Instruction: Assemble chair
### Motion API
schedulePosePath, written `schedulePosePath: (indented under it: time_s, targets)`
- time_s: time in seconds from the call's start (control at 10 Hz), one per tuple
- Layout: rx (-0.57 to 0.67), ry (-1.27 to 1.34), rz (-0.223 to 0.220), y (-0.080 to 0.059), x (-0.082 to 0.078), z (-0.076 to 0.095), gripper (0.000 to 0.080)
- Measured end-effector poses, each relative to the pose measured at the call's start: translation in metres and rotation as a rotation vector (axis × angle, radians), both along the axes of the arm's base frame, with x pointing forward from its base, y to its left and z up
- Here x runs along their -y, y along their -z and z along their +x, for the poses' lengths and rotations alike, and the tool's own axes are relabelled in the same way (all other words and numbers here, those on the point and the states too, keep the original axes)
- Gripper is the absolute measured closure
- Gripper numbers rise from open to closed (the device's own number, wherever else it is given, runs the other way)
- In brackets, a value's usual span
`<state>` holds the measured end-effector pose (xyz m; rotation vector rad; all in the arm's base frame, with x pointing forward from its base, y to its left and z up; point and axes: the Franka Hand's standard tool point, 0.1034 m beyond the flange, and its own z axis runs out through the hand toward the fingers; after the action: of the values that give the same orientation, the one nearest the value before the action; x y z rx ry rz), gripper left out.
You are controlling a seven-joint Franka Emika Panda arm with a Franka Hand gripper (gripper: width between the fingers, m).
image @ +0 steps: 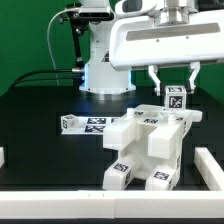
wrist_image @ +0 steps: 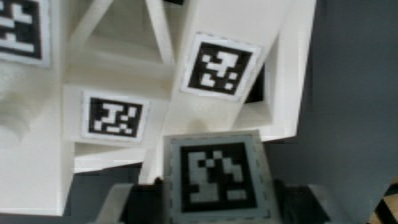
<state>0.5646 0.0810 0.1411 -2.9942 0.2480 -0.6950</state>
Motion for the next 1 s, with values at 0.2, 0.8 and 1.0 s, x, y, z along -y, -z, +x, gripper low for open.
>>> schedulePosePath:
  time_s: [0.2,0.8,1.0]
  targets:
    - [0.008,-0.004,-0.006,0.002,0.001,0.001,0.0515]
    - [0.014,-0.016,-0.024,0.014,0.002,0.006,0.0515]
    - [0.033,-0.021,-0.031,0.016,0.003,0.006,0.0515]
